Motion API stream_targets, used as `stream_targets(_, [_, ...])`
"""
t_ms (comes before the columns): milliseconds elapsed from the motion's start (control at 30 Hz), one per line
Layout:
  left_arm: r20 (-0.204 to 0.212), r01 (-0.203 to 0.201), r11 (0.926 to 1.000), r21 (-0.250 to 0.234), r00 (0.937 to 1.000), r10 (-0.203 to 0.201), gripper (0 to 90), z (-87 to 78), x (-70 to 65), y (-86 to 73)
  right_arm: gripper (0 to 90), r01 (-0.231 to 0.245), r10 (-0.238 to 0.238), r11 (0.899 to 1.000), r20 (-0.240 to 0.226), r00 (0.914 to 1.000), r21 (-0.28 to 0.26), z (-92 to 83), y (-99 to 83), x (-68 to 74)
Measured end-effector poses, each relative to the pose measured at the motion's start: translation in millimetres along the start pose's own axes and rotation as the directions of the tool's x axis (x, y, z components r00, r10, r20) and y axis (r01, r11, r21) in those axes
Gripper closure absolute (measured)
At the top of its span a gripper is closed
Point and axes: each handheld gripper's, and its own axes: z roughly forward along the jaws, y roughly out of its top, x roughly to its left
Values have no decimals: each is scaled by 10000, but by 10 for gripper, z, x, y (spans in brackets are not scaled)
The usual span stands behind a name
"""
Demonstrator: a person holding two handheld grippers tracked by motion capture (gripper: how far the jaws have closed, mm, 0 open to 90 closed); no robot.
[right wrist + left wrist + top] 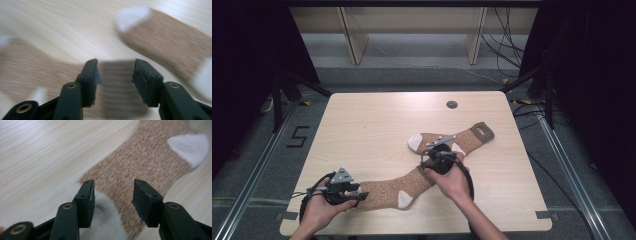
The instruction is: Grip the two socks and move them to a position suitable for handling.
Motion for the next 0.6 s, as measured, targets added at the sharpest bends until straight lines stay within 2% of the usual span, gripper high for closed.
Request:
stream_targets(33, [0,0,10000,0,10000,0,545,0,0,0,571,0,0,10000,0,10000,0,0,0,0])
stream_targets(67, [-31,7,9999,102,10000,-7,552,-2,8,-15,586,-282,280,9989,41,9996,379,63,-62,-155])
stream_targets(100, [-49,70,9998,206,10000,-69,561,2,25,-39,588,-139,136,9986,59,9999,518,86,-91,-211])
stream_targets(167, [-112,177,9992,357,9998,-174,570,20,42,-49,588,-178,176,9974,41,9998,694,152,-140,-254])
stream_targets(300, [-123,226,9987,468,9997,-220,577,41,59,-48,599,-112,129,9957,-185,9997,921,250,-198,-263])
stream_targets(367, [-50,168,9981,591,9999,-166,583,61,89,-38,676,117,-88,9941,-268,9996,1075,309,-254,-252])
stream_targets(400, [-50,168,9981,591,9999,-166,586,61,89,-38,676,117,-88,9941,-268,9996,1075,309,-254,-252])
stream_targets(433, [-85,248,9980,584,9997,-243,589,81,100,-20,751,32,-3,9933,-253,9997,1151,297,-281,-253])
stream_targets(467, [-114,225,9981,573,9997,-218,591,90,110,-12,781,21,17,9922,-305,9995,1243,274,-287,-260])
stream_targets(567, [-99,102,9975,706,9999,-95,592,105,130,18,804,59,-11,9904,-349,9994,1381,225,-316,-271])
stream_targets(600, [-90,175,9978,632,9998,-170,592,123,127,32,811,-122,174,9888,-336,9993,1489,190,-345,-265])
